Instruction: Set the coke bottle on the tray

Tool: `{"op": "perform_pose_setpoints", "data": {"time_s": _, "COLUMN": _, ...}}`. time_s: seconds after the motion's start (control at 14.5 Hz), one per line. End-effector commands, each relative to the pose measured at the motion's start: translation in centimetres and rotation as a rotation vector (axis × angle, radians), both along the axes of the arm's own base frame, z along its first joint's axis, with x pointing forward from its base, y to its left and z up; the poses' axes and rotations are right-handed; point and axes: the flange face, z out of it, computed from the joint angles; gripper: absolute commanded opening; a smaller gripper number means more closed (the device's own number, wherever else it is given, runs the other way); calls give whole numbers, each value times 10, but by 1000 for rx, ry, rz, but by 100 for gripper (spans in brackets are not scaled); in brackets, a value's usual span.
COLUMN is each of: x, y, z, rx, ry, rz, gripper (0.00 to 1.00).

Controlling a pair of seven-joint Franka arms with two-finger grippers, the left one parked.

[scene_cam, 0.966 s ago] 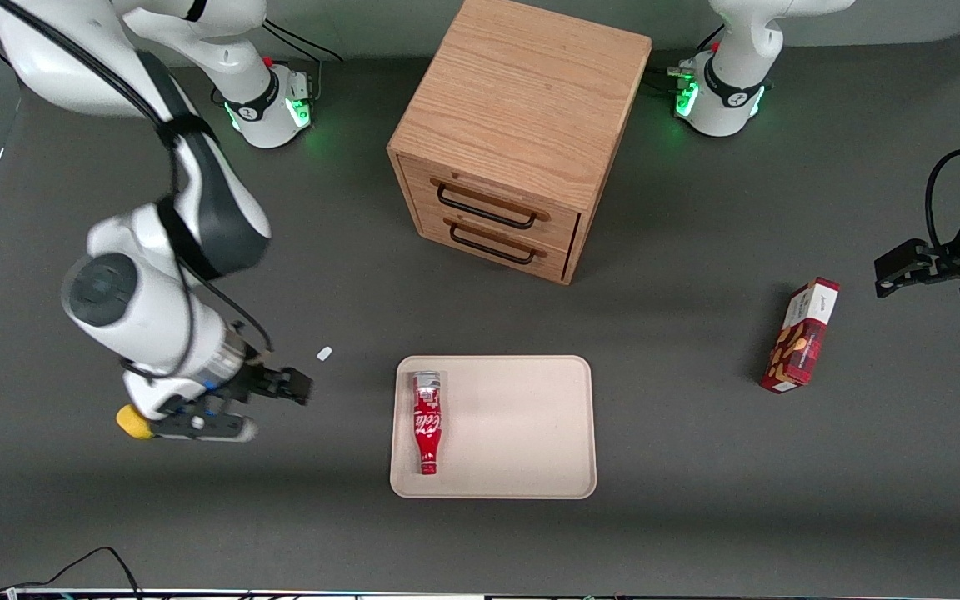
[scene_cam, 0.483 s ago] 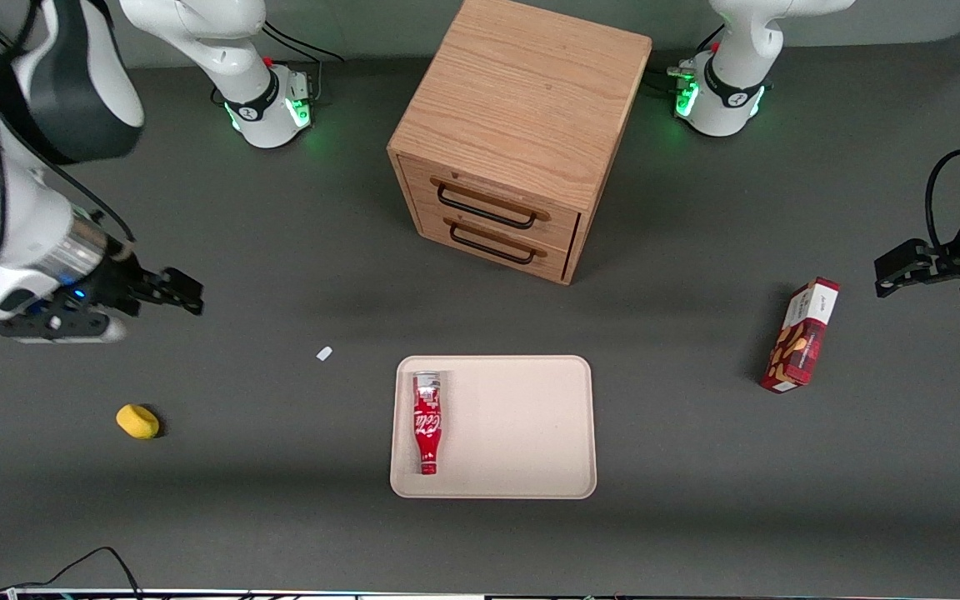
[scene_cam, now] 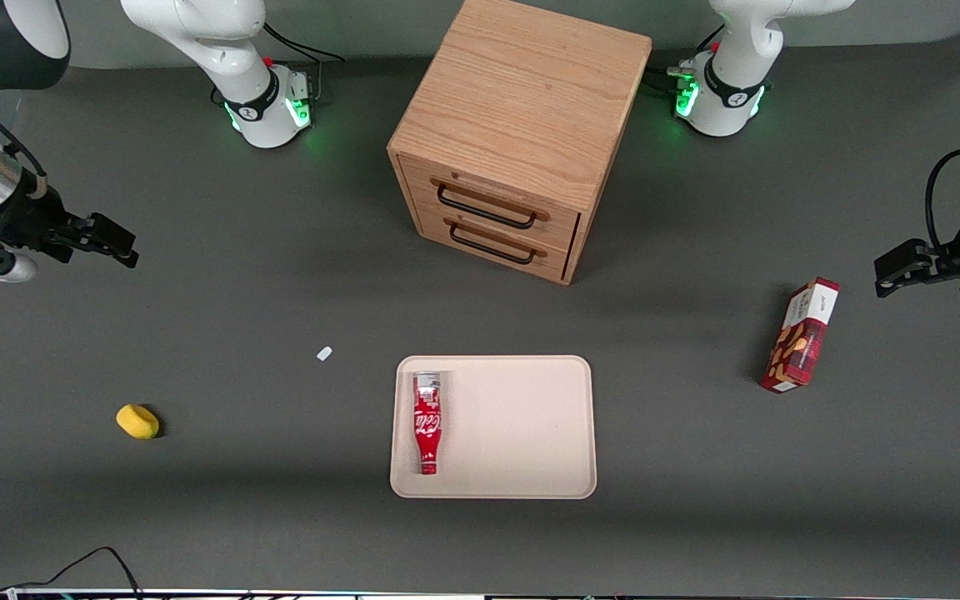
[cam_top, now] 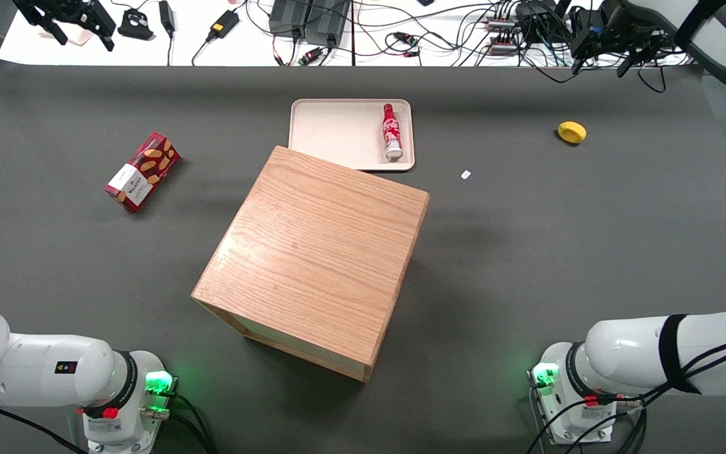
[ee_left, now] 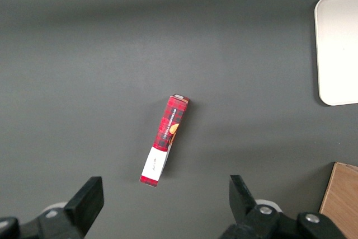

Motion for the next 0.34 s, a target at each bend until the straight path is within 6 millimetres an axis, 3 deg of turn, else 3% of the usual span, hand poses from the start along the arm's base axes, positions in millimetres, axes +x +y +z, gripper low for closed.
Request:
{"op": "perform_pose_setpoints", "data": {"time_s": 0.0, "x": 2, "y": 1, "z": 8, "rx": 22, "ry": -9, "rz": 19, "gripper": 100}}
{"op": "perform_pose_setpoints", "data": {"time_s": 0.28, "x": 0, "y": 11, "z": 5, "rx": 25, "ry": 14, "rz": 35, "gripper": 100}}
